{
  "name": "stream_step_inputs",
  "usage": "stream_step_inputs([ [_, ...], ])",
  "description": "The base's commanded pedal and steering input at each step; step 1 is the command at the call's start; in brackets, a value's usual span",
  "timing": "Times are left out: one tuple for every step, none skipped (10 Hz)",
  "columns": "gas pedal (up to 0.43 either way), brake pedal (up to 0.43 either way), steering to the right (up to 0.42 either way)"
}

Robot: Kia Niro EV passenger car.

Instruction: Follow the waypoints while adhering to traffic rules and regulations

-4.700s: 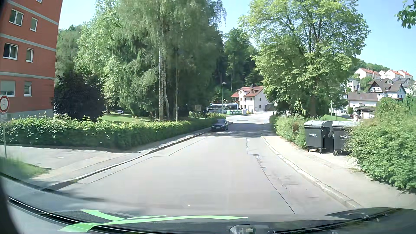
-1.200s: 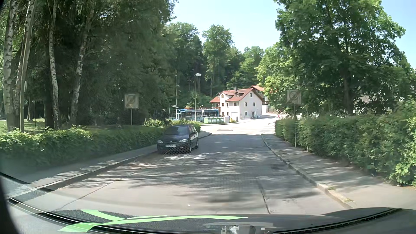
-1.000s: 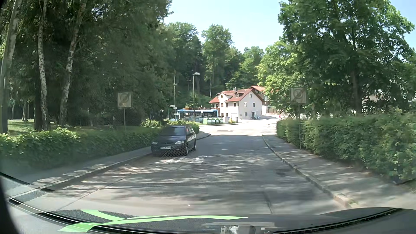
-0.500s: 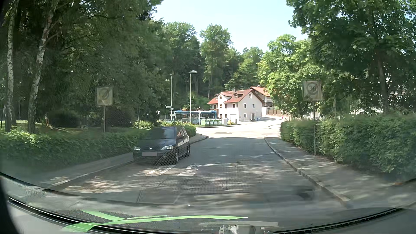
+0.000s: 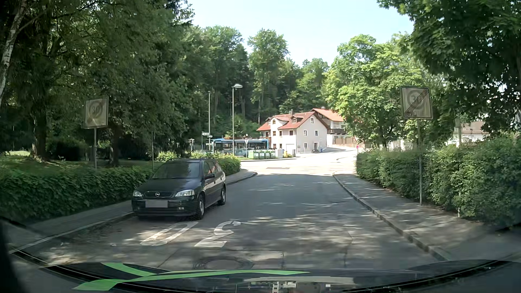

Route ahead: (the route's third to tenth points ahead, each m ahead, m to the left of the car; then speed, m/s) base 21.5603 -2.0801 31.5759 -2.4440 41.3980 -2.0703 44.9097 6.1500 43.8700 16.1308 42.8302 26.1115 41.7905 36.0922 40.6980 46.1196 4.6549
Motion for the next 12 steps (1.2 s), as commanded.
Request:
stream_step_inputs([
  [0.000,0.165,0.012],
  [0.000,0.165,0.012],
  [0.000,0.165,0.012],
  [0.000,0.165,0.012],
  [0.000,0.165,0.012],
  [0.000,0.165,0.012],
  [0.000,0.165,0.013],
  [0.000,0.159,0.014],
  [0.000,0.152,0.013],
  [0.000,0.152,0.013],
  [0.000,0.152,0.013],
  [0.000,0.152,0.013],
])
